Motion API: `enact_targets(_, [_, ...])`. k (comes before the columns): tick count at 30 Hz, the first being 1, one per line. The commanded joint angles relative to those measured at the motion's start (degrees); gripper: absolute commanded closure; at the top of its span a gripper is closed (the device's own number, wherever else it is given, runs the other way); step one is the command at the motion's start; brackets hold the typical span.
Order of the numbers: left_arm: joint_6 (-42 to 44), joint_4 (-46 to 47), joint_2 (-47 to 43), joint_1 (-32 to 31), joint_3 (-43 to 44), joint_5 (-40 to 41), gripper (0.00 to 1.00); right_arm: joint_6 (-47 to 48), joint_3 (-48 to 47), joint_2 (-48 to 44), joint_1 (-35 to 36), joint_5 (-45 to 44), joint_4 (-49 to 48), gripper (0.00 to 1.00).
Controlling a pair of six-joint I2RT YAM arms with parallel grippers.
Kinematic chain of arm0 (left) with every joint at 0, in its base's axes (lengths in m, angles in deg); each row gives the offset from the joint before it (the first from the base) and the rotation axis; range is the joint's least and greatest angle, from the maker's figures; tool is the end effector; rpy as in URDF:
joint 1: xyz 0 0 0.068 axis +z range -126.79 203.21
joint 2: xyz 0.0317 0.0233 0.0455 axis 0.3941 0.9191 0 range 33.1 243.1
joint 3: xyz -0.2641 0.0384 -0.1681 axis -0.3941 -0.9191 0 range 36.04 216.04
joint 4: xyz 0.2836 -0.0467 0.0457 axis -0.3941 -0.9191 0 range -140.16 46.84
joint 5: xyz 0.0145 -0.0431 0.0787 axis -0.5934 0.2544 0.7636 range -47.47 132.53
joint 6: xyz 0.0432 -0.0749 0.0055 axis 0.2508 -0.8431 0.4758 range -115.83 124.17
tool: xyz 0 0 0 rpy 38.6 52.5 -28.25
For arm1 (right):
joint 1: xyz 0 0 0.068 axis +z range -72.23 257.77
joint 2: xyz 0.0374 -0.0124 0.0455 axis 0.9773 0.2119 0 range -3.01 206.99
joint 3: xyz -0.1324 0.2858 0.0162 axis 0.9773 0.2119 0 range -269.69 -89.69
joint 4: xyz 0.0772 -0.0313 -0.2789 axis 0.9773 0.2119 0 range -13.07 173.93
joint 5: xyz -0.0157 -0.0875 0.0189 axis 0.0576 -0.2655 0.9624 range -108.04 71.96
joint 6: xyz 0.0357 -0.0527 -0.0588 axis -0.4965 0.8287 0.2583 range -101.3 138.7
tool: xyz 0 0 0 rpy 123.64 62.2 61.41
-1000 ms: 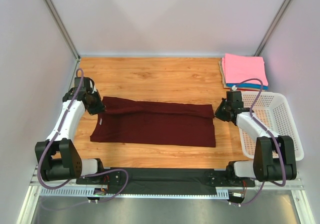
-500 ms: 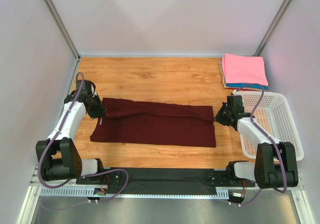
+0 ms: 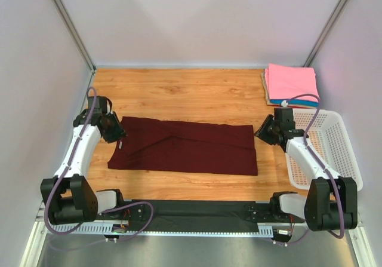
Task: Fold and stack the t-shirts
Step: Fold the tshirt
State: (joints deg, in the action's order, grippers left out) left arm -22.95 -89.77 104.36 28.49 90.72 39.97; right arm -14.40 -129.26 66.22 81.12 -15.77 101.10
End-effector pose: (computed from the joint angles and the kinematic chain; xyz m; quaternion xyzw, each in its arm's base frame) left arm 0.2701 0.0215 0.2493 -0.2663 0.9354 -0.0652 0.2234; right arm 0.2690 0.0188 0.1952 0.2380 0.9201 0.1150 0.2889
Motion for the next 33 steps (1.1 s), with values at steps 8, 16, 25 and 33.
enact_targets(8, [-2.1,12.4,7.3,-2.2,3.0,-17.6,0.55,2.7,-7.9,12.8,2.4,9.9,-1.7,0.71])
enact_targets(16, [-6.5,10.0,19.0,-1.9,-0.4,-1.7,0.61,5.2,-7.5,22.8,2.3,2.2,-1.2,0.73])
enact_targets(25, [-12.9,8.0,14.1,-1.9,-3.1,9.0,0.64,3.7,-8.6,22.2,2.4,2.6,-3.6,0.74])
enact_targets(33, [-9.4,13.5,8.5,-2.2,2.5,-3.3,0.60,3.2,-16.1,22.9,2.4,6.4,-2.6,0.71])
